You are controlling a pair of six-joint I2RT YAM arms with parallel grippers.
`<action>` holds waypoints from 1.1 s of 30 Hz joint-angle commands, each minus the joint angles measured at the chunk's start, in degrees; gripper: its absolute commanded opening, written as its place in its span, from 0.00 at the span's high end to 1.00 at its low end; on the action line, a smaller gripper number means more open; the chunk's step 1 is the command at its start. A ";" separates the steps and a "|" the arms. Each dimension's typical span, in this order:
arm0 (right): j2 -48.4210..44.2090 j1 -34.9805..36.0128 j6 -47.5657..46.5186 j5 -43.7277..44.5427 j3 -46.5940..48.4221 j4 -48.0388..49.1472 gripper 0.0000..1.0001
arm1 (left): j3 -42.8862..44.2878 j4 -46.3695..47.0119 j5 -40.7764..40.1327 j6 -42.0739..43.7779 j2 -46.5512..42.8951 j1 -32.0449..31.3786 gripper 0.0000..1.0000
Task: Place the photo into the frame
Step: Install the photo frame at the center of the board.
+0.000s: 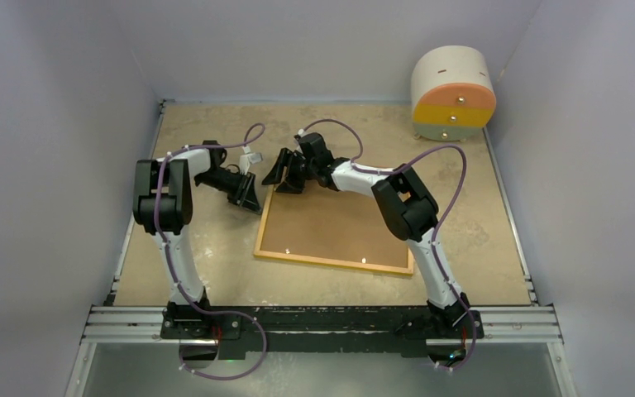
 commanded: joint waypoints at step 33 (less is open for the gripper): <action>-38.15 6.79 -45.89 12.18 -23.34 -28.49 0.17 | 13.16 -14.33 -4.56 6.59 -11.12 8.19 0.39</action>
